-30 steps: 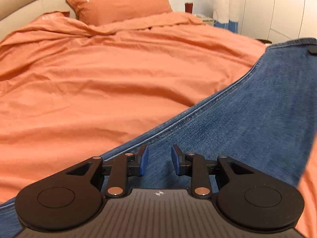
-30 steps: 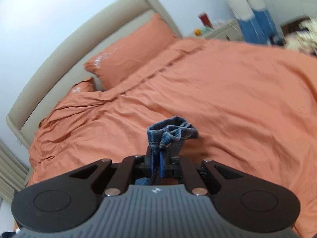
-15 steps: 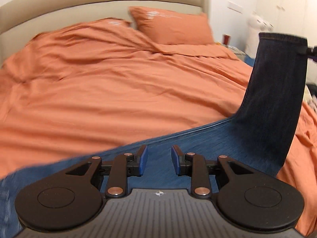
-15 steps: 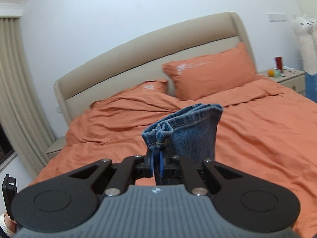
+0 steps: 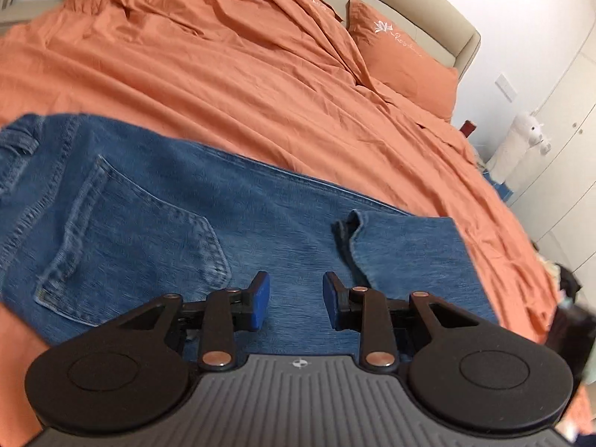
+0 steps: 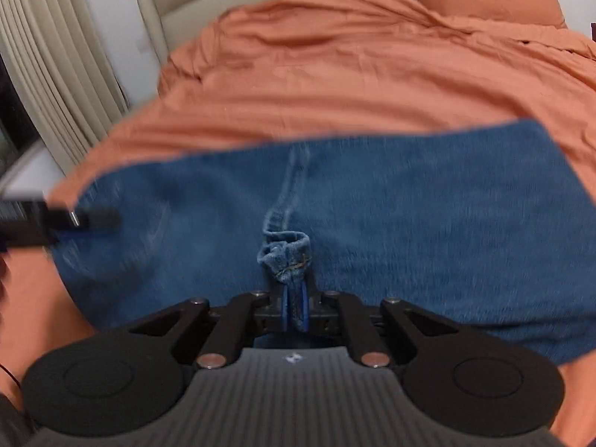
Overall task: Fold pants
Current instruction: 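Lay the leg hem onto the waistband and open the right gripper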
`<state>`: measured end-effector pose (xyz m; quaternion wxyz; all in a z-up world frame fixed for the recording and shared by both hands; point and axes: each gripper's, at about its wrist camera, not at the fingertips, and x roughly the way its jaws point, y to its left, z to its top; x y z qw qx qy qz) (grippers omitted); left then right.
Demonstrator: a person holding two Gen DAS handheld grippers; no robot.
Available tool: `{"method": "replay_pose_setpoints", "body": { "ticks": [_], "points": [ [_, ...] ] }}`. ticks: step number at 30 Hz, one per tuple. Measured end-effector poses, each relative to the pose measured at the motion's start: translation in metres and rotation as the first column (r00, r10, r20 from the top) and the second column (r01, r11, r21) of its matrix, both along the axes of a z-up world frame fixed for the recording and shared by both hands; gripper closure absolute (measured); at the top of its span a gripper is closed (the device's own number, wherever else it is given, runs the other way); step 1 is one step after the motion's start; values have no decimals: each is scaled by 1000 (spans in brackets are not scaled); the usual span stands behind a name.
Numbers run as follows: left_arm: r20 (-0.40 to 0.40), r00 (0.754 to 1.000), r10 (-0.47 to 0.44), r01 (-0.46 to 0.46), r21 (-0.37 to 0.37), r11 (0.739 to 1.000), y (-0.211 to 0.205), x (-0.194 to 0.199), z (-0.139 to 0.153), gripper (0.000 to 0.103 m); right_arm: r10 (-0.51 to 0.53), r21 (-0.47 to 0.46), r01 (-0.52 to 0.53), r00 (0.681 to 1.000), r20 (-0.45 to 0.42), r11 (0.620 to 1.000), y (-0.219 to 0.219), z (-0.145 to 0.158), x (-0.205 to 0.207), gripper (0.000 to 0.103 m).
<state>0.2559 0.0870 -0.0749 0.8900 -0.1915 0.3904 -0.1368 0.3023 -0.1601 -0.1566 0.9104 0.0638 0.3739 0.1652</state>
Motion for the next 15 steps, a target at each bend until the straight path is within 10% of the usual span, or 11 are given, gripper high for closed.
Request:
{"method": "replay_pose_setpoints", "body": {
  "ticks": [5, 15],
  "points": [
    [-6, 999, -34, 33, -52, 998, -6, 2, -7, 59, 26, 33, -25, 999, -34, 999, -2, 0, -6, 72],
    [-15, 991, -131, 128, -113, 985, -42, 53, -22, 58, -90, 94, 79, 990, 109, 992, -28, 41, -29, 71]
  ]
}}
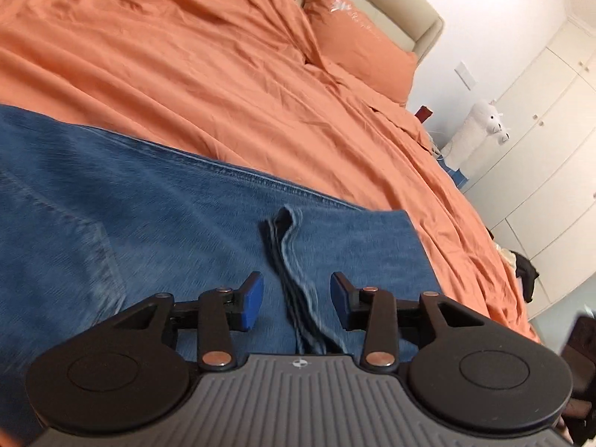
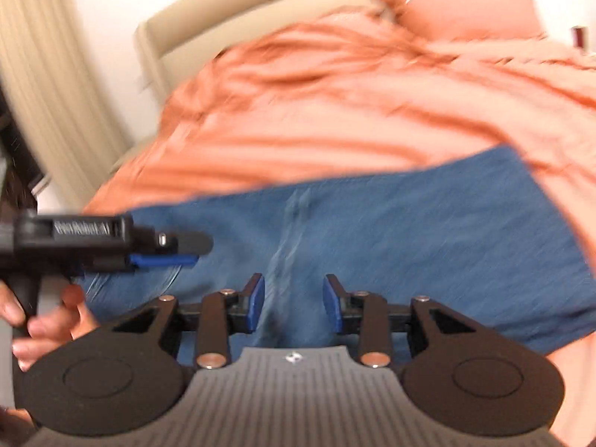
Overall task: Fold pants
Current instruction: 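Lay the leg hem onto the waistband and open the right gripper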
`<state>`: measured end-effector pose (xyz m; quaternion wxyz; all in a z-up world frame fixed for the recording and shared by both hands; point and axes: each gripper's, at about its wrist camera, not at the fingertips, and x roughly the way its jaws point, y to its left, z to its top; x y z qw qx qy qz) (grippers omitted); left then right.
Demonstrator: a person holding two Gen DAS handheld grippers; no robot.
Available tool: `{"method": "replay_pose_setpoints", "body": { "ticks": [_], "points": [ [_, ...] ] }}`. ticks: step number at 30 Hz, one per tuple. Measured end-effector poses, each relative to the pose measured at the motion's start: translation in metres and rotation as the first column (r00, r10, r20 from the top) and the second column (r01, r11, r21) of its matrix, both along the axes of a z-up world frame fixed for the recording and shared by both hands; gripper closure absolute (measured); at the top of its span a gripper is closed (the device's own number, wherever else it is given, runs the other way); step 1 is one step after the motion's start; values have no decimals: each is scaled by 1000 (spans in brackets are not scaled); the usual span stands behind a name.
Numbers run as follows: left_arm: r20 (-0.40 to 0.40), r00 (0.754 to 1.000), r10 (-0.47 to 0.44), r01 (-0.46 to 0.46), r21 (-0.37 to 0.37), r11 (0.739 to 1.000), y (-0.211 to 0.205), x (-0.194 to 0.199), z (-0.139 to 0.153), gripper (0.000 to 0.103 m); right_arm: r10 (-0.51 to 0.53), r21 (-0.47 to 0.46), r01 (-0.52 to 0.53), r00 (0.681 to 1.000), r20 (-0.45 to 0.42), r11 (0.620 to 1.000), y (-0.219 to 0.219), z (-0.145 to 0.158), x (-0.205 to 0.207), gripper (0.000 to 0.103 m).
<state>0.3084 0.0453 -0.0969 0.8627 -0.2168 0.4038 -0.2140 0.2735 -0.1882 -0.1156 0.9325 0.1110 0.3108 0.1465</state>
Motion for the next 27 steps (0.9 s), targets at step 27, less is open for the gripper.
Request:
{"method": "replay_pose_setpoints", "body": {
  "ticks": [27],
  "points": [
    [234, 972, 5, -27, 92, 995, -41, 41, 12, 93, -424, -66, 422, 905, -25, 904, -148, -20, 41, 96]
  ]
}}
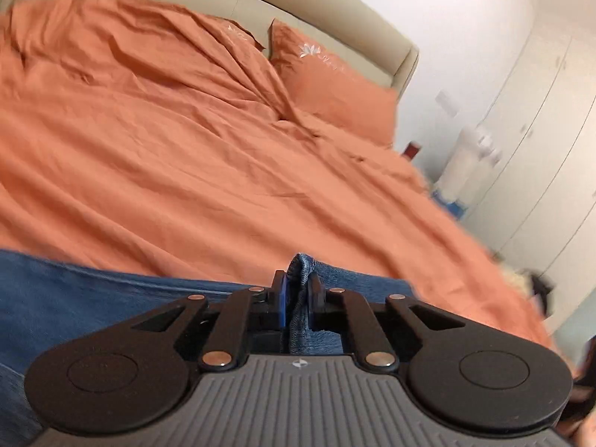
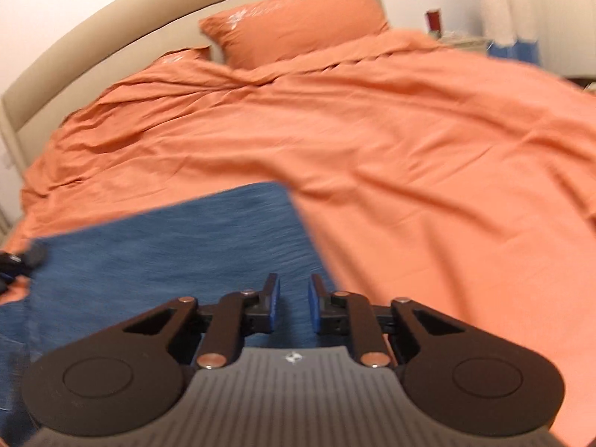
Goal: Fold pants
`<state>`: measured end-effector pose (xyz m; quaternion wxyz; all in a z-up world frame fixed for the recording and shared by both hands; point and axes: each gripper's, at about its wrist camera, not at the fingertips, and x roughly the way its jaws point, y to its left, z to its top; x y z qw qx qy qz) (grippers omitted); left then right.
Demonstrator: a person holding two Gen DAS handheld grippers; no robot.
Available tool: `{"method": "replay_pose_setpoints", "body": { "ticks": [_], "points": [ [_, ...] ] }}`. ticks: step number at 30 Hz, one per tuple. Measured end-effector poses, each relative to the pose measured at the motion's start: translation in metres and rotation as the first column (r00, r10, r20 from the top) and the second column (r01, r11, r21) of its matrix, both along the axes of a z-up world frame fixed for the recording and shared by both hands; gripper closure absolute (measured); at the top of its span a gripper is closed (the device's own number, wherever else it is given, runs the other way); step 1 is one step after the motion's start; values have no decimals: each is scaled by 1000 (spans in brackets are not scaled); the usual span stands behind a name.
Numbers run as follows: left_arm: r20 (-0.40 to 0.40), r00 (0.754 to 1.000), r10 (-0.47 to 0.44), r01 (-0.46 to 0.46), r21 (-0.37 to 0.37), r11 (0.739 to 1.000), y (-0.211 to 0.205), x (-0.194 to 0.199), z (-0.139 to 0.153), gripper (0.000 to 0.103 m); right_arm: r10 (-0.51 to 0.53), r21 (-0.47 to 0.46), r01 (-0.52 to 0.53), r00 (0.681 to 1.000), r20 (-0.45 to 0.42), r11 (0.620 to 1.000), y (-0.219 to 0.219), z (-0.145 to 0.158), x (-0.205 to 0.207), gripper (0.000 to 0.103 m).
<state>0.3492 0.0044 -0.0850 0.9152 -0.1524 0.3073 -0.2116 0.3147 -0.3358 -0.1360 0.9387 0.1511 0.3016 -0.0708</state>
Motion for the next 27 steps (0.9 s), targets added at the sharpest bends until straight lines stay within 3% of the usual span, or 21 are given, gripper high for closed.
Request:
{"method": "replay_pose_setpoints", "body": {
  "ticks": [8, 11, 13, 14, 17, 22, 27],
  "points": [
    [-160, 986, 35, -29, 39, 999, -3, 15, -51, 91, -5, -117, -8, 994, -113, 993, 2, -27, 9, 100],
    [-210, 977, 46, -45, 11, 999, 4, 12, -46, 77, -31, -106, 17, 990, -139, 994, -4, -33, 13, 99],
    [-252, 966, 63, -63, 7, 998, 12, 6, -43, 62, -43, -94, 30, 990, -138, 995, -6, -31, 11, 98],
    [-267, 961, 67, -67, 9, 998, 15, 2, -41, 60, -49, -91, 37, 990, -134, 995, -6, -29, 8, 98],
    [-308, 951, 32, -25, 28, 999, 17, -16, -34, 59, -65, -46, 61, 993, -103, 997, -7, -21, -5, 94],
    [-360, 932, -30, 36, 10, 999, 9, -47, -23, 56, 9, -31, -11, 999, -48, 999, 0, 0, -27, 94],
    [-400, 916, -41, 65, 45, 997, -3, -71, -29, 55, 45, 0, -45, 999, -23, 999, -8, 8, -45, 94]
  ]
}}
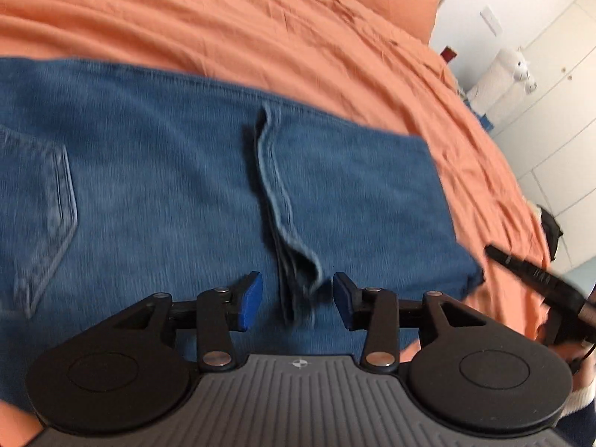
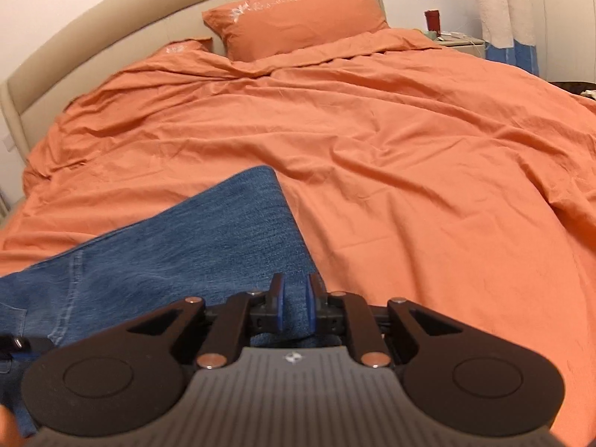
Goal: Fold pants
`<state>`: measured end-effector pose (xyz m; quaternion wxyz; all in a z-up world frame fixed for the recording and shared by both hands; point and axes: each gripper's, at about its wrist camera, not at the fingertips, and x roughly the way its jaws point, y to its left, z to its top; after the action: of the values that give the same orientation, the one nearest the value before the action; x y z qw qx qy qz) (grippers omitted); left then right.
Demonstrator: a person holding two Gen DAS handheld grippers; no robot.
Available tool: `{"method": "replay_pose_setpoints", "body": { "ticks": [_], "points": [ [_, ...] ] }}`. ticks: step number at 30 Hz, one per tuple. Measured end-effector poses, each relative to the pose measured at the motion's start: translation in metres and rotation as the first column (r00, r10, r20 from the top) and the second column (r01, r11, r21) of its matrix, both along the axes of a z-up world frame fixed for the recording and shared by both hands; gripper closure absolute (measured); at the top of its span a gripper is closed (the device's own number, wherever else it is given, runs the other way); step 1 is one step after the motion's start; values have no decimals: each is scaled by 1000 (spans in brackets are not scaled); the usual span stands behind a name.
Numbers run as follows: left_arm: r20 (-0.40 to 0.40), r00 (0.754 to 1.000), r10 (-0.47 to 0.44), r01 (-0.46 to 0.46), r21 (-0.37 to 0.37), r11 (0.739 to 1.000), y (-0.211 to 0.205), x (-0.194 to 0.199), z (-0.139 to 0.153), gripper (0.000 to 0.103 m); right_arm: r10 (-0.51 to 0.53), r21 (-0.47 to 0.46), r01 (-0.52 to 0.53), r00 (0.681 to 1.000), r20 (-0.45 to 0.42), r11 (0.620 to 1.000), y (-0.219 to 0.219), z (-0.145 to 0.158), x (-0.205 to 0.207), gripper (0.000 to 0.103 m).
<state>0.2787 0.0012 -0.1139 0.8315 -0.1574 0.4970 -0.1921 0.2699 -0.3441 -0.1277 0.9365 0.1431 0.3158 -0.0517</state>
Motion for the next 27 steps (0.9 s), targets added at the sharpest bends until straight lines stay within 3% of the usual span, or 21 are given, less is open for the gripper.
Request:
{"method": "replay_pose_setpoints", "body": {
  "ticks": [2, 3, 4, 9, 13, 17, 20, 22, 25, 27],
  "points": [
    [7, 1000, 4, -4, 6, 1000, -4, -2, -4, 64, 11, -14, -10, 1000, 19, 1000, 0, 1, -2, 94],
    [1, 1000, 1, -1, -8, 1000, -5, -1, -6, 85, 19, -25, -19, 1000, 18, 1000, 1, -1, -2, 94],
    [-8, 1000, -4, 4, -21, 1000, -4, -1, -7, 89, 29, -32, -29, 1000, 7, 999, 2, -3, 0, 94],
    [32, 999, -18, 19, -16, 1000, 0, -10, 5, 95, 35, -53, -40, 995, -89, 998, 1, -17, 1, 95],
    [30, 999, -15, 16, -26, 1000, -4, -8, 8, 96, 7, -46, -10, 999, -49, 999, -11, -8, -18, 94],
    [27, 1000, 0, 1, -57, 998, 1, -7, 11, 96, 72, -190, -77, 997, -36, 979, 1, -4, -34, 84],
    [26, 1000, -7, 8, -56, 998, 1, -6, 10, 96, 162, -317, -183, 983, -91, 930, 26, -14, -31, 85],
    [3, 1000, -17, 18, -35, 999, 0, -5, 5, 96, 172, -368, -186, 983, -71, 911, 35, -14, -28, 85],
    [-21, 999, -30, 30, 1, 1000, -5, 0, -6, 96, 182, -325, -167, 983, 16, 931, 33, -5, -26, 89],
    [-31, 999, -39, 40, 21, 999, -7, 3, -11, 96, 167, -346, -159, 986, -7, 925, 33, -10, -15, 100]
  ]
}}
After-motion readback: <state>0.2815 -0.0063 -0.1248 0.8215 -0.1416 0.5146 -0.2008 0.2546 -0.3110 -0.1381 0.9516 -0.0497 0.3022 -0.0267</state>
